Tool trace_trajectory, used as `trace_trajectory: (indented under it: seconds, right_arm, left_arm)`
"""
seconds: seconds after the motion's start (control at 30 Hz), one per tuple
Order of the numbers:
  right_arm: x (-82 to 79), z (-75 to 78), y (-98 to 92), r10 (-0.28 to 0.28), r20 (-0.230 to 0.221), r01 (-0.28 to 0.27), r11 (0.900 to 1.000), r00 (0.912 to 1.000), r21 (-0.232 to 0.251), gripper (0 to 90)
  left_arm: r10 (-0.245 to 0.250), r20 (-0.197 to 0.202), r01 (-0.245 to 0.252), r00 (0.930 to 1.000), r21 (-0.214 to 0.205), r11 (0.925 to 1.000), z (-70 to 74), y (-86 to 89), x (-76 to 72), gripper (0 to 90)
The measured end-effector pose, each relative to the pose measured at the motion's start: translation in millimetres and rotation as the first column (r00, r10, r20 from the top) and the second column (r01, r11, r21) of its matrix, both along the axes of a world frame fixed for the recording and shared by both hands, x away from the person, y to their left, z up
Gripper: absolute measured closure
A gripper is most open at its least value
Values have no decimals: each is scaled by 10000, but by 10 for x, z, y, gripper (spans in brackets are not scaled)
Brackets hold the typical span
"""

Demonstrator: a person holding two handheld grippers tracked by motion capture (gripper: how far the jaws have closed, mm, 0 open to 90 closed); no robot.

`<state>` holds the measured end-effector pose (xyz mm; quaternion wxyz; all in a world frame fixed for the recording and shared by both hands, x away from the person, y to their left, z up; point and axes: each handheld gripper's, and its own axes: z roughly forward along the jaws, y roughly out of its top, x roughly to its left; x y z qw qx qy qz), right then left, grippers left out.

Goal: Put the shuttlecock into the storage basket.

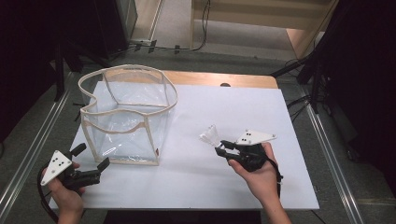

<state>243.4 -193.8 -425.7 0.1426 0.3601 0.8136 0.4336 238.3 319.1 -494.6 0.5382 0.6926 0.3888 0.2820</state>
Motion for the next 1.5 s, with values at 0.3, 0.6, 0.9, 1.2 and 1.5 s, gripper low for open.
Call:
trace_trajectory:
  seconds: [0.3, 0.6, 0.9, 1.2, 1.5]
  right_arm:
    - [49, 62, 14, -77, 75, 76, 9998, 9999, 173, 634]
    - [90, 131, 45, -18, 247, 12, 9997, 9997, 235, 634]
    - [108, 179, 80, 96, 423, -108, 9995, 9991, 283, 633]
    - [140, 236, 109, 174, 592, -202, 9987, 9981, 465, 632]
    - [173, 271, 153, 225, 703, -264, 9982, 9973, 548, 632]
  left_arm:
    - [8, -15, -8, 10000, -24, 10000, 0, 2, 1, 0]
    - [27, -21, -27, 10000, -41, 10000, 1, 6, 0, 0]
    - [13, -5, -13, 10000, -60, 10000, 0, 8, 1, 0]
    - [15, 1, -15, 10000, -73, 10000, 1, 9, -1, 0]
    - [10, 24, -9, 10000, -142, 9999, 2, 15, -7, 0]
